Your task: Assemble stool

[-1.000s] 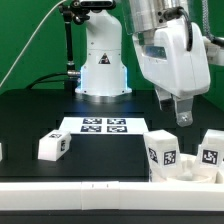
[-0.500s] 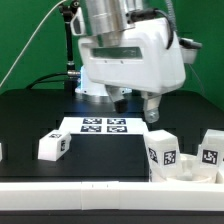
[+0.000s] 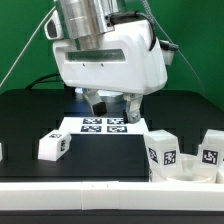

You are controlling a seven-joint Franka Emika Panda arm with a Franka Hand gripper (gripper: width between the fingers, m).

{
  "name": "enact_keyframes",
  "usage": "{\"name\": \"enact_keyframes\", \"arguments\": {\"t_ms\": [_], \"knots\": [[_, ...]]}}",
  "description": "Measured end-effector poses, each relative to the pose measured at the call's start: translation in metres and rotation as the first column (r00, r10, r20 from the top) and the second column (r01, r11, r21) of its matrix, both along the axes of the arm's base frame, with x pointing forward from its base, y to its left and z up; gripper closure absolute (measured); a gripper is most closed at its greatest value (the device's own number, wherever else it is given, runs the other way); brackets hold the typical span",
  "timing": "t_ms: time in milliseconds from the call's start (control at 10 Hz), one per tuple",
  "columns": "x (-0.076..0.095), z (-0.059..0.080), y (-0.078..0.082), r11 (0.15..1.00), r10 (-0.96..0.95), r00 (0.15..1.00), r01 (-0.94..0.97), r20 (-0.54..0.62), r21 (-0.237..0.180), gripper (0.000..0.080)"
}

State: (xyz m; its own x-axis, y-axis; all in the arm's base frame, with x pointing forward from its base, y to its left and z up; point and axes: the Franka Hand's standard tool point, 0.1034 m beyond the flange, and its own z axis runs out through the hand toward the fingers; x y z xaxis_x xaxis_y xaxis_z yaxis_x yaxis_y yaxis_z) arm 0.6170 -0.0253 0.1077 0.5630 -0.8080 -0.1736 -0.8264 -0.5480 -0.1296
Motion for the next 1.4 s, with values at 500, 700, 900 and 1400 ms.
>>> {"name": "enact_keyframes", "arguments": {"t_ms": [500, 700, 900, 1400], "knots": [[-0.003, -0.009, -0.019, 0.819, 0.568, 0.823, -0.565, 0.013, -0.098, 0.0150], [-0.003, -0.010, -0.020, 0.763, 0.643, 0.765, -0.639, 0.022, -0.100, 0.0150], [-0.010, -0.016, -0.030, 0.760, 0.647, 0.762, -0.642, 0.019, -0.097, 0.0150], [-0.061, -0.050, -0.107, 0.772, 0.631, 0.776, -0.630, -0.018, -0.080, 0.0150]]}}
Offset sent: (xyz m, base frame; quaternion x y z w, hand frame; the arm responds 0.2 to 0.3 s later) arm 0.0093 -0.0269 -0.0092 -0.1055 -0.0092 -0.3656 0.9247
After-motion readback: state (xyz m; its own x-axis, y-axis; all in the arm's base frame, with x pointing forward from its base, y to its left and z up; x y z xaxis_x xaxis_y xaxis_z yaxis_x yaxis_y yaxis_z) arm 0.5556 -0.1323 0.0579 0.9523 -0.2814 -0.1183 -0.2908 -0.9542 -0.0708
